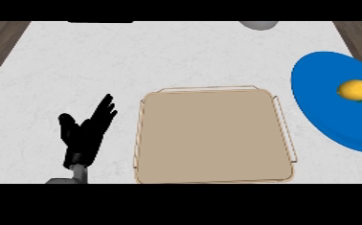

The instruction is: Pick the lemon from the tray and place it in the plate

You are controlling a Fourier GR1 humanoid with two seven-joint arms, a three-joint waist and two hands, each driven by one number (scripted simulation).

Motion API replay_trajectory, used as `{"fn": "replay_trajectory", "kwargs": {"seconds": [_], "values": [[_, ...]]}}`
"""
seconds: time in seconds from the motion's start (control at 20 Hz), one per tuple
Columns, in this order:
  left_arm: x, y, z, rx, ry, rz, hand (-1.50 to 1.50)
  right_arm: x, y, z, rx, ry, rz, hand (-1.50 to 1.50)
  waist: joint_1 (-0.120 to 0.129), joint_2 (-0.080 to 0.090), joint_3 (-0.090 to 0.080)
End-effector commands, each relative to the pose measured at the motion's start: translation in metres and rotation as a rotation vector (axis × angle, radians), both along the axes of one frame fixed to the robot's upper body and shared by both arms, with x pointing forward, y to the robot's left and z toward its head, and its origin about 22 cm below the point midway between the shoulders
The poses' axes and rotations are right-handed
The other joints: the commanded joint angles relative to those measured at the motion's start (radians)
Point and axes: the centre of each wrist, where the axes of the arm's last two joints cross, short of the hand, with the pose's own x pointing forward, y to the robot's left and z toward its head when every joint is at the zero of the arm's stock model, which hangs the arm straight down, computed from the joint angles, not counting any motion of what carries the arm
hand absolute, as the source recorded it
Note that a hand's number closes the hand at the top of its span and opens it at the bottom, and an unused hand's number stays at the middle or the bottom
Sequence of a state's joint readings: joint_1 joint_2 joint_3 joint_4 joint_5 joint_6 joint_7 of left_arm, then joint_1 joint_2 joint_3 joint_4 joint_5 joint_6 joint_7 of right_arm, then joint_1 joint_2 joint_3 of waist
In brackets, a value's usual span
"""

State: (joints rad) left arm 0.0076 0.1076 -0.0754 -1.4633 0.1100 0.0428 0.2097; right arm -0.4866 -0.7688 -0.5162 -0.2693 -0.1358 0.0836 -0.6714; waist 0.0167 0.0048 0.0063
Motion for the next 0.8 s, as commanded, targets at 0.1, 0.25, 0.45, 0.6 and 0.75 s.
{"fn": "replay_trajectory", "kwargs": {"seconds": [0.1, 0.25, 0.45, 0.6, 0.75], "values": [[-0.007, 0.011, -0.017, 0.005, 0.061, 0.019, 0.00, -0.055, -0.031, -0.005, 0.026, 0.028, 0.163, -1.50, -0.013, 0.000, -0.004], [-0.010, -0.001, -0.018, -0.007, 0.065, 0.011, 0.00, -0.070, -0.031, -0.015, 0.020, 0.037, 0.186, -1.50, -0.016, -0.004, -0.006], [-0.005, 0.006, -0.016, -0.010, 0.059, 0.011, 0.00, -0.093, -0.039, -0.018, -0.059, 0.103, 0.197, -1.50, -0.012, -0.002, -0.005], [-0.005, 0.002, -0.002, -0.004, 0.057, 0.007, 0.00, -0.107, -0.038, -0.025, -0.075, 0.142, 0.190, -1.50, -0.019, -0.006, -0.007], [-0.001, -0.002, -0.002, -0.013, 0.054, 0.008, 0.00, -0.127, -0.042, -0.030, -0.095, 0.140, 0.187, -1.50, -0.016, -0.004, -0.006]]}}
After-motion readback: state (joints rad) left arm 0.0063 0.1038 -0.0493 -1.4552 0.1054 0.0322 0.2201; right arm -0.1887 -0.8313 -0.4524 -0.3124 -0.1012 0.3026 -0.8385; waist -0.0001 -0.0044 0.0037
